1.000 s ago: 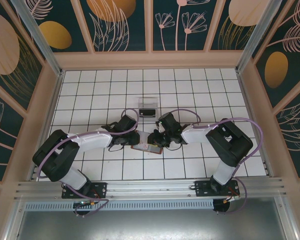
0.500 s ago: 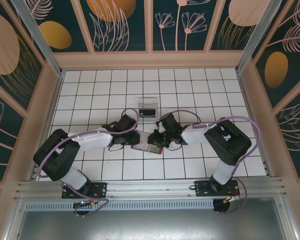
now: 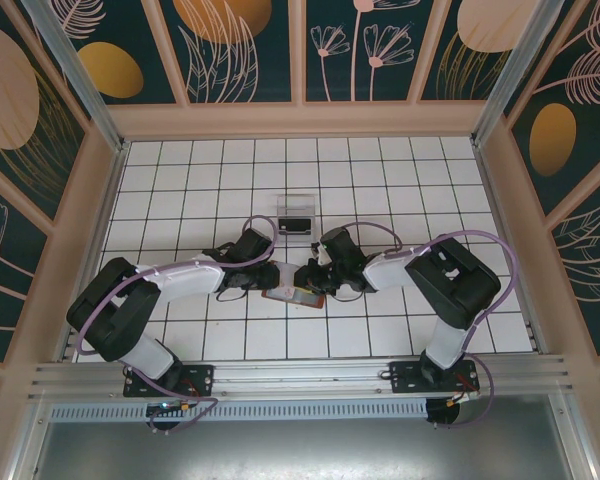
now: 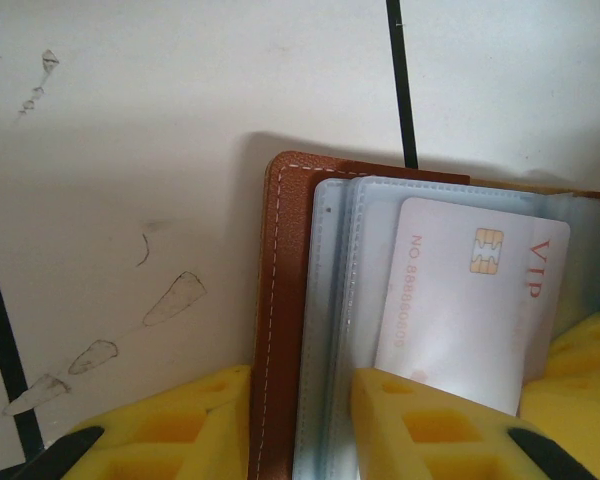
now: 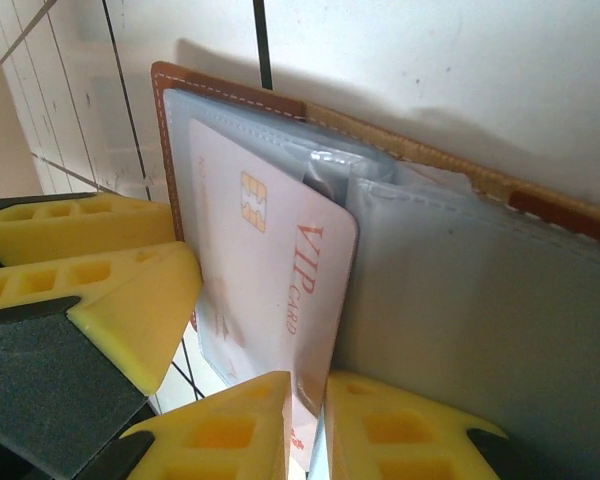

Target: Take the credit cards out of the card holder

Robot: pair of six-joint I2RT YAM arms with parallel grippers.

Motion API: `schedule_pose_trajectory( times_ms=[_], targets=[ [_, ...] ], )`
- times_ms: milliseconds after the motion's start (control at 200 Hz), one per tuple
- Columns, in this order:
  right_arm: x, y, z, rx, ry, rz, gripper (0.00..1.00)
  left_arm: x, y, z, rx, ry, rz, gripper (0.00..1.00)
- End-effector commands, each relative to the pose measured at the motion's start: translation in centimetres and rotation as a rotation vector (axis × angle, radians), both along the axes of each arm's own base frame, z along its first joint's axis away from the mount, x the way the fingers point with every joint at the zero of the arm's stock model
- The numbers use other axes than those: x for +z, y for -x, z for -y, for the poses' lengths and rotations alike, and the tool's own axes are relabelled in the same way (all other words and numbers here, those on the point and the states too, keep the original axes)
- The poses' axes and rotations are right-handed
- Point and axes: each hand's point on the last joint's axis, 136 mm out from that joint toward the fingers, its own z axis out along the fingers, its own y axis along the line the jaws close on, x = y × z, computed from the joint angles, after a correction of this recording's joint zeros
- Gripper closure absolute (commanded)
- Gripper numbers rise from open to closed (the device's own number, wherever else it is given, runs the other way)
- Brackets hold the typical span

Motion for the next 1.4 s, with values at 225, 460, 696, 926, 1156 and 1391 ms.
schedule_pose_trajectory(
  times_ms=[225,460,696,926,1156,1391],
  targets=[
    [-2.1,0.4,1.0,-0.041,0.040,-0.045,0.87,-4.1,4.2,-2.6,-0.041,-0.122,-0.175,0.69],
    [-2.0,0.3,2.1,-0.057,0.077,-0.037,0.92,-4.1,4.0,-3.2,-0.027,-0.153,-0.165,0.67],
    [-1.7,0.7,3.7,-0.067,0.115,-0.037,0.92,-3.9,3.7,-3.4,-0.019,-0.170,-0.154,0.66],
    [-0.7,0.7,4.8,-0.080,0.138,-0.016,0.93,-3.8,3.6,-3.3,-0.020,-0.166,-0.155,0.66],
    [1.2,0.3,5.2,-0.087,0.139,0.035,0.95,-3.4,3.7,-2.7,-0.030,-0.134,-0.158,0.66],
    [3.5,0.0,5.6,-0.094,0.143,0.080,0.97,-3.1,3.6,-2.1,-0.038,-0.110,-0.160,0.66]
  ],
)
